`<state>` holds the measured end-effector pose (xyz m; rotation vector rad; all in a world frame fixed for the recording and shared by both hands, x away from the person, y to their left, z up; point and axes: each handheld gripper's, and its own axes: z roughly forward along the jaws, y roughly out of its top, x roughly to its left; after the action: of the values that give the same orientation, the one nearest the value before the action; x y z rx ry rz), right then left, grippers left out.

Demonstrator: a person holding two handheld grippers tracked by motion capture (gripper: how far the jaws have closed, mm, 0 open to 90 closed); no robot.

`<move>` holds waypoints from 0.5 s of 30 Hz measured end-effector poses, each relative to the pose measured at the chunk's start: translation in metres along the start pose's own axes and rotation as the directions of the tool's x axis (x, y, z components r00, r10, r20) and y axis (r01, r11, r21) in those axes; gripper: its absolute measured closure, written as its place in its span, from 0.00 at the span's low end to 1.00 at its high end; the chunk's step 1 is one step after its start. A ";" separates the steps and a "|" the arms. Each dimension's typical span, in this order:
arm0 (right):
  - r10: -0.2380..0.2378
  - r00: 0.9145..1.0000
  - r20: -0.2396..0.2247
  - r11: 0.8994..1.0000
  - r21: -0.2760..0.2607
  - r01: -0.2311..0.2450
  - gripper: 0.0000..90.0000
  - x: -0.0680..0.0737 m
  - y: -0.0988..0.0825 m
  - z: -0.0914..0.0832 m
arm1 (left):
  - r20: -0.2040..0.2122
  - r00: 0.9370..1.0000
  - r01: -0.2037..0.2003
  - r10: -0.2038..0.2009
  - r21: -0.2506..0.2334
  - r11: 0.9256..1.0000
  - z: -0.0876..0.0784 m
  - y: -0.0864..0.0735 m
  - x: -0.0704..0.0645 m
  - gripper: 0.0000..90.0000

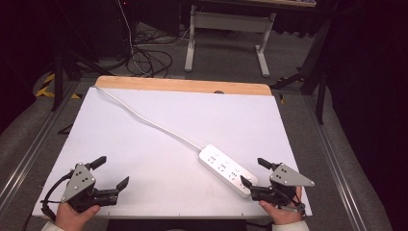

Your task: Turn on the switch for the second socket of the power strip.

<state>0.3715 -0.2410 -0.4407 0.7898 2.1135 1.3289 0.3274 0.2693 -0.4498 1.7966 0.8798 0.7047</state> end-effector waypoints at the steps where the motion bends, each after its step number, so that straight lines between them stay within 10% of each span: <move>1: -0.002 1.000 0.001 1.000 0.000 0.002 0.21 0.000 0.000 0.000 | -0.002 1.000 -0.004 0.004 0.001 1.000 0.000 0.000 0.000 0.07; 15: -0.010 1.000 -0.003 1.000 0.007 0.010 0.22 0.002 0.001 0.001 | 0.014 0.999 0.048 -0.048 0.007 0.999 -0.002 0.001 0.004 0.07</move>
<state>0.3711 -0.2391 -0.4403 0.7793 2.1227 1.3189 0.3285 0.2731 -0.4476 1.7788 0.9136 0.6585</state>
